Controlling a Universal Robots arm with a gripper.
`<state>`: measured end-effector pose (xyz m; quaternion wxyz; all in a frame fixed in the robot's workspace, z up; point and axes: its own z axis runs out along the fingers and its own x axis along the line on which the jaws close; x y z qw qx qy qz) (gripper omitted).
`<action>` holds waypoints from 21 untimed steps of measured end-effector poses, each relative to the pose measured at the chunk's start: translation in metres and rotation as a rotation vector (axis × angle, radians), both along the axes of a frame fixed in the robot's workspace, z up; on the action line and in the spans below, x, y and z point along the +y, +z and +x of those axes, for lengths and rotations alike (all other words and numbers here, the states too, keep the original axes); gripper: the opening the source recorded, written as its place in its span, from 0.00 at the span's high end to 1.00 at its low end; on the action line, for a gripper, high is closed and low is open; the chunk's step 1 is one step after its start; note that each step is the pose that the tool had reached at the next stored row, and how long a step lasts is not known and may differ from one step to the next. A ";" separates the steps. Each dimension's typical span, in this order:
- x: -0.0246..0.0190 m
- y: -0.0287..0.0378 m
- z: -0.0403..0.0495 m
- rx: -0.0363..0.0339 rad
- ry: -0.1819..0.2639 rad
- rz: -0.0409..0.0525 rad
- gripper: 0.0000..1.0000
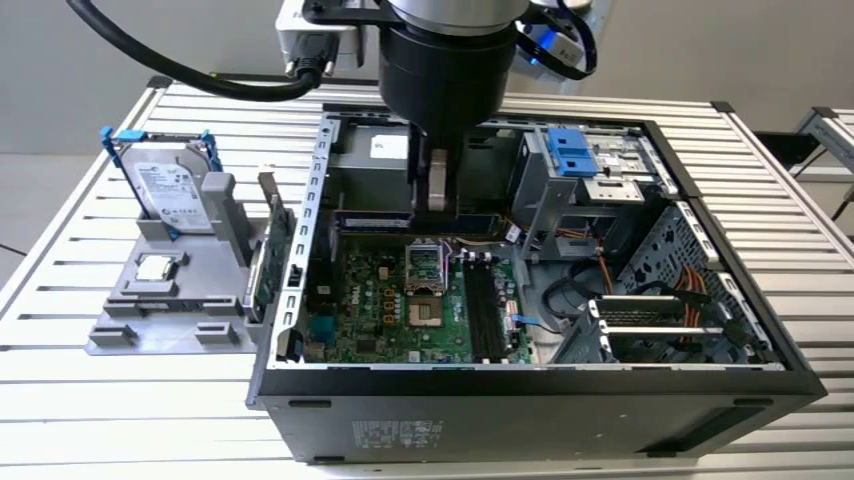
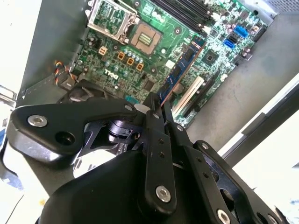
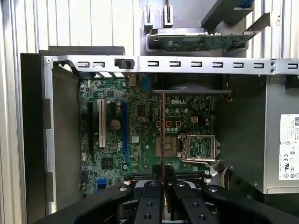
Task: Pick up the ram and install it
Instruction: 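Pick up the ram and move it above insertion slot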
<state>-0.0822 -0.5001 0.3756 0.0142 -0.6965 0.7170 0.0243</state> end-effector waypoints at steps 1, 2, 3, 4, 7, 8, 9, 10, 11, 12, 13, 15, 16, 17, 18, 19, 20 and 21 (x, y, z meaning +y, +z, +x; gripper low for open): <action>0.0000 0.0000 0.0009 0.0000 0.000 0.0000 1.00; 0.0000 0.0000 0.0016 0.0000 0.000 0.0000 1.00; 0.0000 0.0000 0.0025 0.0000 0.000 0.0000 1.00; 0.0000 0.0000 0.0033 0.0000 0.000 0.0000 1.00; 0.0000 0.0000 0.0056 0.0000 0.000 0.0000 1.00; 0.0001 0.0000 0.0066 0.0000 0.000 0.0000 1.00; 0.0000 0.0000 0.0076 0.0000 0.000 0.0000 1.00; 0.0000 0.0000 0.0086 0.0000 0.000 0.0000 1.00; 0.0001 0.0000 0.0094 0.0000 0.000 0.0000 1.00; 0.0001 0.0000 0.0102 0.0000 0.000 0.0000 1.00; 0.0001 0.0000 0.0111 0.0000 0.000 0.0000 1.00; 0.0002 0.0000 0.0129 0.0000 0.000 0.0000 1.00; 0.0002 0.0000 0.0138 0.0000 0.000 0.0001 1.00; 0.0003 0.0000 0.0146 0.0000 0.000 0.0001 1.00; 0.0003 -0.0001 0.0154 0.0000 0.000 0.0001 1.00; 0.0003 0.0000 0.0162 0.0000 0.000 0.0000 1.00; 0.0003 0.0000 0.0170 0.0000 0.000 0.0000 1.00; 0.0003 0.0000 0.0180 0.0000 0.000 0.0000 1.00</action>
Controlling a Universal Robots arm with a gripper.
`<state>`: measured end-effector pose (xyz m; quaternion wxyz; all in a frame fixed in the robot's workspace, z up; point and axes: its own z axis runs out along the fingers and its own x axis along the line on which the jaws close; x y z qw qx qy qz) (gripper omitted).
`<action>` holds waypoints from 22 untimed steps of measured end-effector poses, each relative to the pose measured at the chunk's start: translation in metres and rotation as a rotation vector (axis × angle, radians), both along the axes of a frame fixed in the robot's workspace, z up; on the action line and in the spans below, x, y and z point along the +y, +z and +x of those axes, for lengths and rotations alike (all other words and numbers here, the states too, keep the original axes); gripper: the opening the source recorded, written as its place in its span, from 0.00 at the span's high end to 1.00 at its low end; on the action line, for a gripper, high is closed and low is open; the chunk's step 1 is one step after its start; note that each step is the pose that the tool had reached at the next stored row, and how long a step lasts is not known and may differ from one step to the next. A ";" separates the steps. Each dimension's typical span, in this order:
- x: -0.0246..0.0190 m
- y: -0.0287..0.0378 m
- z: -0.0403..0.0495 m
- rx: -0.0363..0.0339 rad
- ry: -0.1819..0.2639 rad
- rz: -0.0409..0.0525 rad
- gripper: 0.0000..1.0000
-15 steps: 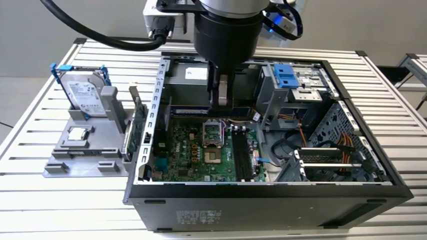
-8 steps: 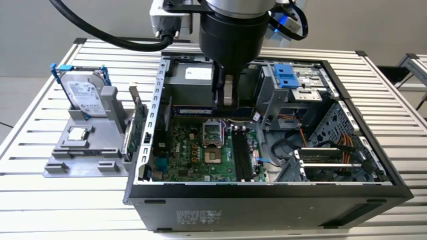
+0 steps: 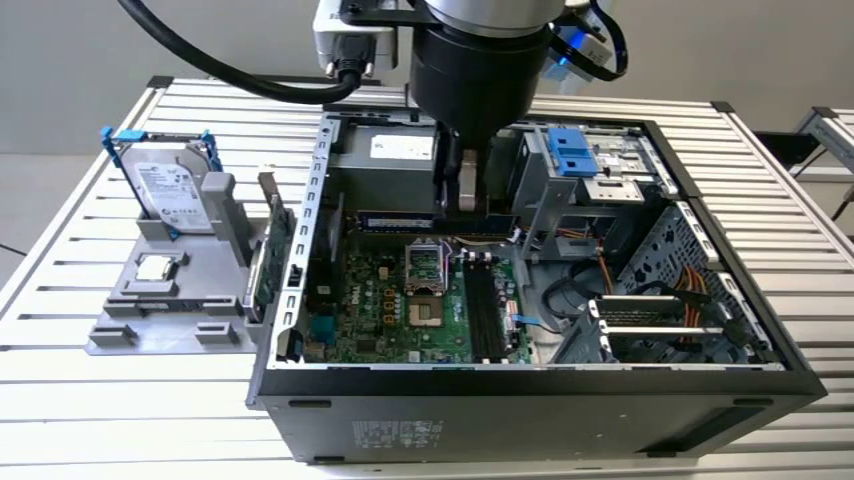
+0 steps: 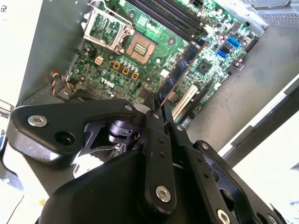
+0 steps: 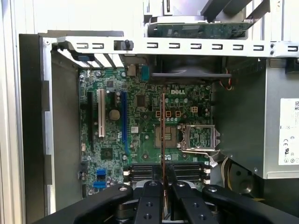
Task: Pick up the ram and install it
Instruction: 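Pick up the ram and move it above insertion slot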
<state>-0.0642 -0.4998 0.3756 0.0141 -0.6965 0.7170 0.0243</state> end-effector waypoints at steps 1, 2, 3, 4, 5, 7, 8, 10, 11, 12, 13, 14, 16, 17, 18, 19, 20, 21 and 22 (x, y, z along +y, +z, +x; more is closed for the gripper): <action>0.0000 0.0000 0.0009 0.0000 0.000 0.0000 1.00; 0.0000 0.0000 0.0018 0.0000 0.000 0.0000 1.00; 0.0001 0.0000 0.0026 0.0000 0.000 0.0000 1.00; 0.0002 0.0000 0.0035 0.0000 0.000 -0.0001 1.00; 0.0002 0.0000 0.0044 0.0000 0.000 -0.0001 1.00; 0.0004 0.0000 0.0059 0.0000 0.000 0.0000 1.00; 0.0006 0.0000 0.0066 0.0000 0.000 0.0000 1.00; 0.0008 0.0000 0.0080 0.0000 0.000 -0.0002 1.00; 0.0009 0.0000 0.0087 0.0000 0.000 -0.0002 1.00; 0.0010 0.0000 0.0094 0.0000 0.000 -0.0002 1.00; 0.0010 0.0000 0.0101 0.0000 0.000 -0.0002 1.00; 0.0011 0.0000 0.0109 0.0000 0.000 -0.0002 1.00; 0.0015 0.0000 0.0120 0.0000 0.000 -0.0002 1.00; 0.0016 0.0000 0.0125 0.0000 0.000 -0.0002 1.00; 0.0018 0.0000 0.0131 0.0000 0.000 -0.0003 1.00; 0.0019 0.0000 0.0136 0.0000 0.000 -0.0004 1.00; 0.0021 0.0000 0.0141 0.0000 0.000 -0.0003 1.00; 0.0022 0.0000 0.0147 0.0000 0.000 -0.0003 1.00; 0.0025 0.0000 0.0152 0.0000 0.000 -0.0004 1.00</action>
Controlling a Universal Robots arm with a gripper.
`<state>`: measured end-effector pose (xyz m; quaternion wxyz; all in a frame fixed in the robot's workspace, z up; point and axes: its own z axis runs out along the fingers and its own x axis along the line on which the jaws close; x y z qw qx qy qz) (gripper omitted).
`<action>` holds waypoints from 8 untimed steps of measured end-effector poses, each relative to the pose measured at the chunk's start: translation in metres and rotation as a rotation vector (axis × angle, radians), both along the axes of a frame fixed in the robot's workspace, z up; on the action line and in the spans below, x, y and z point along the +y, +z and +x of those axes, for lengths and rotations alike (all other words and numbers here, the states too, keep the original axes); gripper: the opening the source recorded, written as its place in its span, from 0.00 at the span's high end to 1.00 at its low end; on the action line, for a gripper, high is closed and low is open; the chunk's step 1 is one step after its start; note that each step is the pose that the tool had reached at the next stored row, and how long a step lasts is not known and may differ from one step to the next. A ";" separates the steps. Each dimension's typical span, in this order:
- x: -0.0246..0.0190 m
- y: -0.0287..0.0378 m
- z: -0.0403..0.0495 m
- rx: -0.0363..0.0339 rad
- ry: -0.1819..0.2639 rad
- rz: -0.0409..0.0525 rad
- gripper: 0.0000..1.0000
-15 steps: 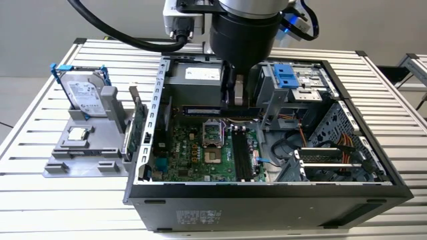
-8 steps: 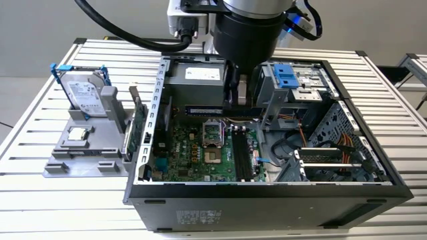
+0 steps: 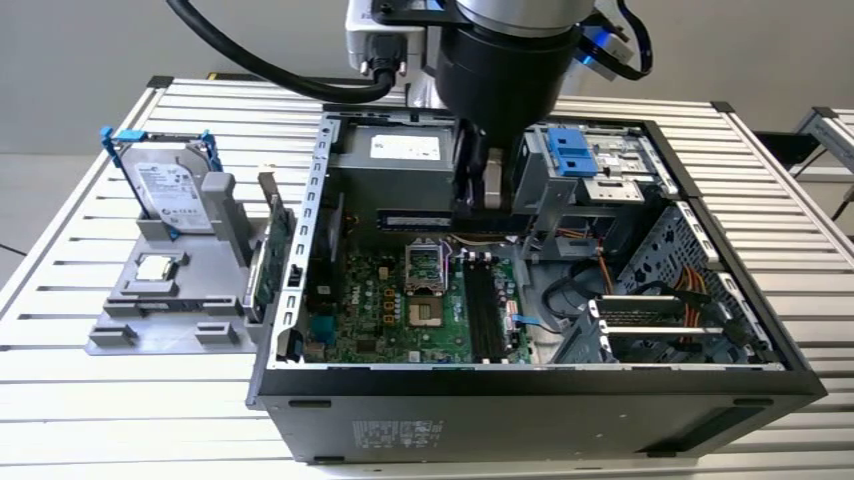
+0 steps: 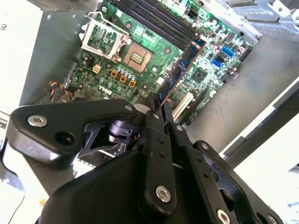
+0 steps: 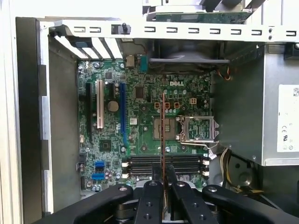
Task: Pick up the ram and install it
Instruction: 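Pick up the ram and move it above insertion slot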
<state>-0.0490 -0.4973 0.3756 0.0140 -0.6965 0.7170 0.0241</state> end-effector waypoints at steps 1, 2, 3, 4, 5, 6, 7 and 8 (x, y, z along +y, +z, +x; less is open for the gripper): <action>0.0002 0.0000 0.0005 0.0000 0.000 -0.0001 1.00; 0.0004 0.0000 0.0011 0.0000 0.000 -0.0001 1.00; 0.0006 -0.0001 0.0037 0.0000 0.000 0.0000 1.00; 0.0006 0.0000 0.0043 0.0000 0.000 -0.0001 1.00; 0.0007 0.0000 0.0049 0.0000 0.000 -0.0001 1.00; 0.0007 0.0000 0.0055 0.0000 0.000 -0.0001 1.00; 0.0007 0.0000 0.0062 0.0000 0.000 -0.0001 1.00; 0.0007 0.0000 0.0070 0.0000 0.000 -0.0001 1.00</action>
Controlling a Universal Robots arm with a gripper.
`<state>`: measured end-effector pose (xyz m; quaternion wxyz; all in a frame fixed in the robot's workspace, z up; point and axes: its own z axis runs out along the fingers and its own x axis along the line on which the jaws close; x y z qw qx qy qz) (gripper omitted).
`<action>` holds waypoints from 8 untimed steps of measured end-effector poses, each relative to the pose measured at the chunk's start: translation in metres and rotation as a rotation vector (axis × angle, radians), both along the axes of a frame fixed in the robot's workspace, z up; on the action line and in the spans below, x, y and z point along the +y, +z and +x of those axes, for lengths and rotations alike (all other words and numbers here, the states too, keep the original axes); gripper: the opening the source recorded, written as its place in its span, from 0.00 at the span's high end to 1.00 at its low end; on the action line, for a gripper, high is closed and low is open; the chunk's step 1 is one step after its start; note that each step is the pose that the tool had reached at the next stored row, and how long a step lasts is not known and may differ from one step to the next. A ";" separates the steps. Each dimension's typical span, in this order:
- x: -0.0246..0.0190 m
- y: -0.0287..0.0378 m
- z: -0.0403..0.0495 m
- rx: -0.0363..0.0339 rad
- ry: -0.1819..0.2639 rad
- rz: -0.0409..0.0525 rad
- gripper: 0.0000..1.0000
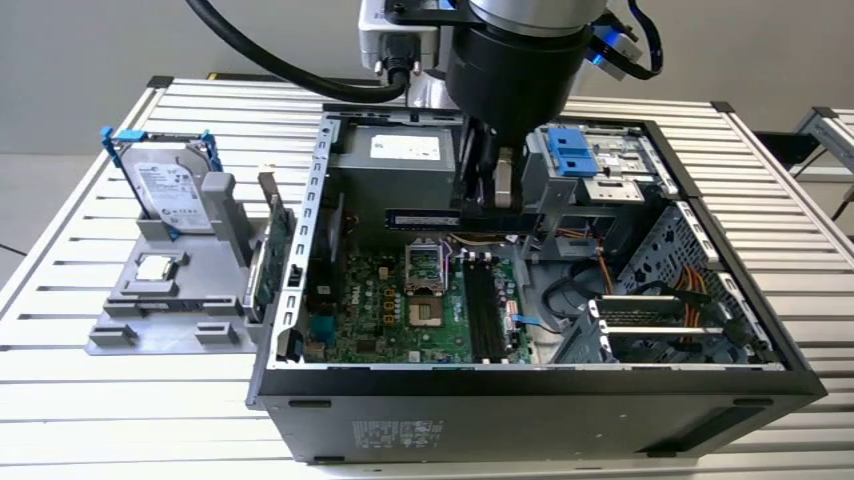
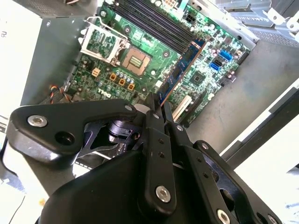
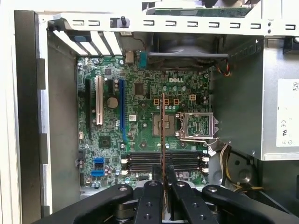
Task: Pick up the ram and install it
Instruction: 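Pick up the ram and move it above insertion slot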
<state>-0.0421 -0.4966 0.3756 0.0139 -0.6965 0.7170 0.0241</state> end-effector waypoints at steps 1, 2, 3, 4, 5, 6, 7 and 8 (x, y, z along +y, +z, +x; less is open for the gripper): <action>0.0000 0.0000 0.0006 0.0000 0.000 0.0000 1.00; 0.0000 0.0000 0.0013 0.0000 0.000 0.0000 1.00; 0.0000 0.0000 0.0019 0.0000 0.000 0.0000 1.00; 0.0001 0.0000 0.0025 -0.0001 0.000 0.0000 1.00; 0.0000 0.0000 0.0031 0.0000 0.000 0.0000 1.00; 0.0001 0.0000 0.0036 -0.0001 0.000 0.0000 1.00; 0.0001 0.0000 0.0042 0.0000 0.000 0.0000 1.00; 0.0001 0.0000 0.0047 -0.0001 0.000 0.0000 1.00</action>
